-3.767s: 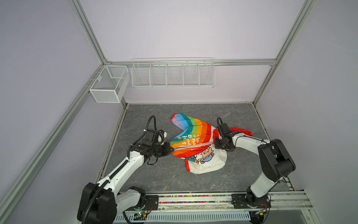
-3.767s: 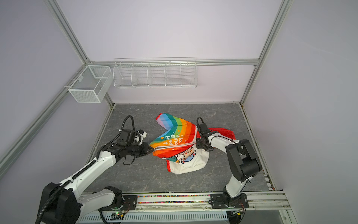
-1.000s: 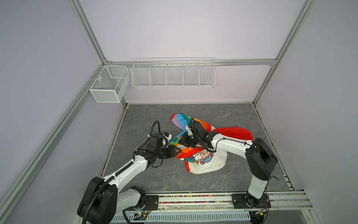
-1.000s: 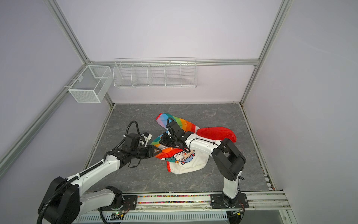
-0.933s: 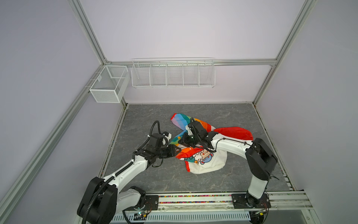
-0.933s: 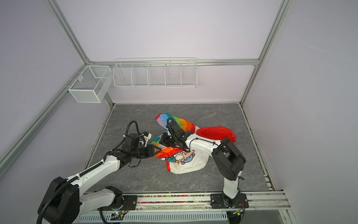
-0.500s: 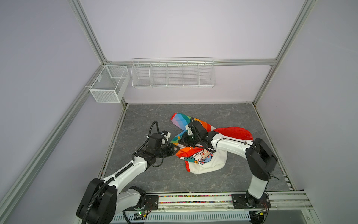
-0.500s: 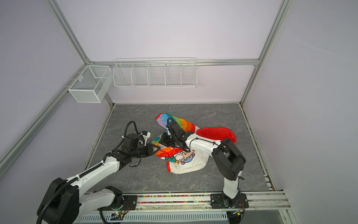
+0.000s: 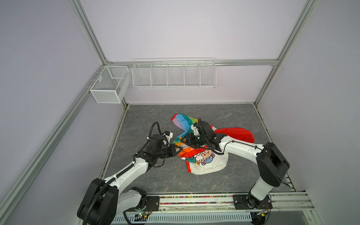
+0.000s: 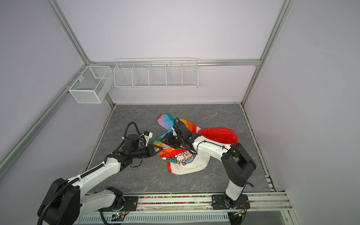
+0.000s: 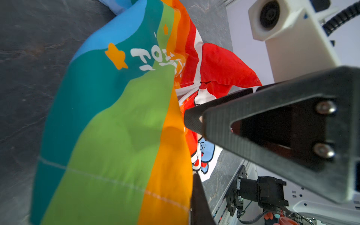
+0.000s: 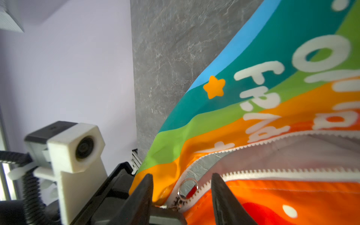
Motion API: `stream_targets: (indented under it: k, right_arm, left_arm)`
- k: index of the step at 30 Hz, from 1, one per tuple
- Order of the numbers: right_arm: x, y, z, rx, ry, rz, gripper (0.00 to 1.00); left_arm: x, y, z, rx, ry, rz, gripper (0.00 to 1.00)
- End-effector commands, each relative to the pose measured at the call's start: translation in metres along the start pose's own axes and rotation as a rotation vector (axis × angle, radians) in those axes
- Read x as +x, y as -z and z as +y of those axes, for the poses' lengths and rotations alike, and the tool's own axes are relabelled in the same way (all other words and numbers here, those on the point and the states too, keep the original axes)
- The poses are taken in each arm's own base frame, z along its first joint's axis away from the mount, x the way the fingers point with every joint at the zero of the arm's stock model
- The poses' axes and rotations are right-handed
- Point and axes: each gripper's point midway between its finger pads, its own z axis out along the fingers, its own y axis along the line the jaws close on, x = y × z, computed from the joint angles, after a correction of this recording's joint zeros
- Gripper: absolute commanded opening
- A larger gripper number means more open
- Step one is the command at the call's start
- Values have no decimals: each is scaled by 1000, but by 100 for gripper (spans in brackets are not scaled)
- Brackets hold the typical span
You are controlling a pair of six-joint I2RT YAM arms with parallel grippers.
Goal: Zip up the jacket
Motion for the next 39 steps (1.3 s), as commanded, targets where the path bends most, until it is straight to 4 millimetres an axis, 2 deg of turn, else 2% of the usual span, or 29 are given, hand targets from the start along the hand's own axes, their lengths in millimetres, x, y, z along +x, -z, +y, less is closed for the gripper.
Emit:
stream_targets:
  k: [1,7,14,16,21,26,30,33,39]
  right_arm:
    - [-1,20,6,-44,50,-34,57]
    - [9,31,9,-143,75,-7,59]
    - [6,39,6,-191,59,-32,58]
    - [8,38,-4,-187,39,-27,56]
    - [4,36,0,-224,41,-22,50]
    - [2,32,3,-248,43,-20,45]
    - [0,28,7,-283,31,-9,44]
    - [-1,23,7,-298,15,-4,43]
    - [-3,21,5,-290,7,-6,42]
  left_arm:
    - [-2,-1,-19,96,-46,15,0]
    - [-9,2,-34,194,-41,20,1]
    - [-13,3,-44,264,-26,20,18]
    - [-14,4,-45,272,-24,16,21]
    - [-14,4,-46,279,-22,22,29]
    - [-16,5,-46,282,-16,15,33]
    - [-18,8,-46,288,-12,8,34]
    - [-18,10,-46,291,-9,-1,39]
    - [-17,13,-33,242,11,-15,43]
